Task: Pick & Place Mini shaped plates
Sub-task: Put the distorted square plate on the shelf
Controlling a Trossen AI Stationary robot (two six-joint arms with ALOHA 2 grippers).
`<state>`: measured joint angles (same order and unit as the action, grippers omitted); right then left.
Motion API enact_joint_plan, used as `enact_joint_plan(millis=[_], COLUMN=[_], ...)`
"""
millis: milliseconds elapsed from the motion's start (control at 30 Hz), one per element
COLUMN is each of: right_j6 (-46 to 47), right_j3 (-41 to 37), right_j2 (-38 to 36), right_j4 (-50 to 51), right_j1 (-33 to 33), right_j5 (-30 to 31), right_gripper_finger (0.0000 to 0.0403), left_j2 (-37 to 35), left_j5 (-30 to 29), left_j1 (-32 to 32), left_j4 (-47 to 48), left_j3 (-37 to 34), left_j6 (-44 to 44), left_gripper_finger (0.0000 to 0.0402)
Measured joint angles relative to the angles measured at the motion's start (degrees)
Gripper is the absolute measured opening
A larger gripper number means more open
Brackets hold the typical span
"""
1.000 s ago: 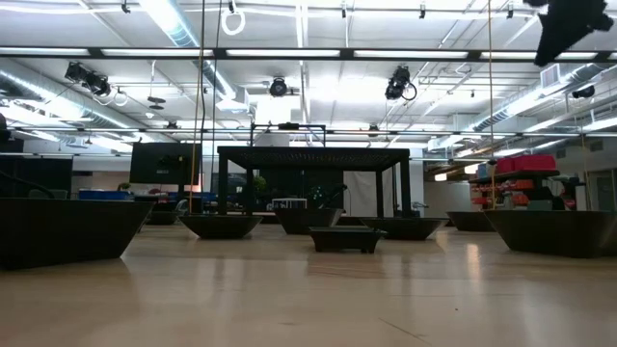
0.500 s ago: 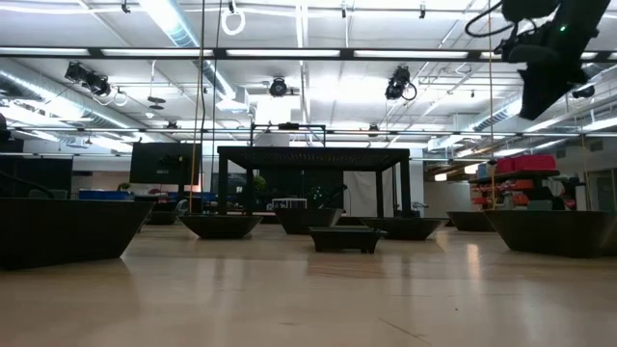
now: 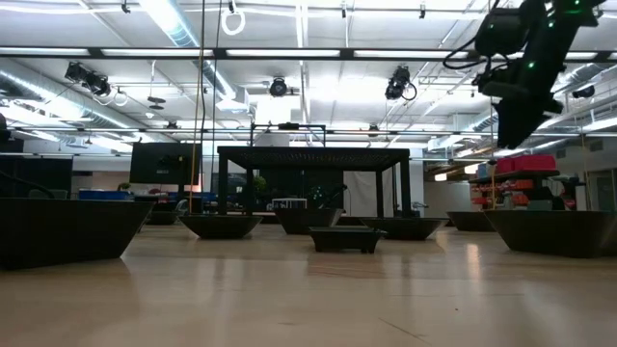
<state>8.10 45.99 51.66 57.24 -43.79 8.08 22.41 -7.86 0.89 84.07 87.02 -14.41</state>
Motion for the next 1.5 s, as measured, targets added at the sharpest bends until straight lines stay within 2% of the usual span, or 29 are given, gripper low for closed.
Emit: enact_joint_plan(millis=[133,667,967,1133,1367,1500], right_j6=[0.5,5.1,3.9,3.5,3.0,1.9], right_j3=[-3.0,-2.8,2.7,3.0,3.0,3.0], right_j2=[1.1,10.6,16.3,20.8,27.4,30.0], right_j4=[-3.3,-5.2,-7.0,-8.6,-8.7,-10.0], right_j1=[0.0,0.8,6.0,7.5,8.5,8.6], right_j5=[0.5,1.5,1.5,1.6,8.0,9.0], right_gripper_finger=[0.019,0.019,0.019,0.019,0.019,0.019], left_j2=[0.0,0.0,0.0,0.0,0.0,0.0], left_j5=[0.0,0.0,0.0,0.0,0.0,0.0], left_j1=[0.0,0.0,0.0,0.0,0.0,0.0], left_j4=[0.0,0.0,0.0,0.0,0.0,0.0], left_j3=[0.0,0.0,0.0,0.0,0.0,0.0], left_j6=[0.0,0.0,0.0,0.0,0.0,0.0], left_gripper_finger=[0.0025,0.0025,0.0025,0.0025,0.0025,0.0025])
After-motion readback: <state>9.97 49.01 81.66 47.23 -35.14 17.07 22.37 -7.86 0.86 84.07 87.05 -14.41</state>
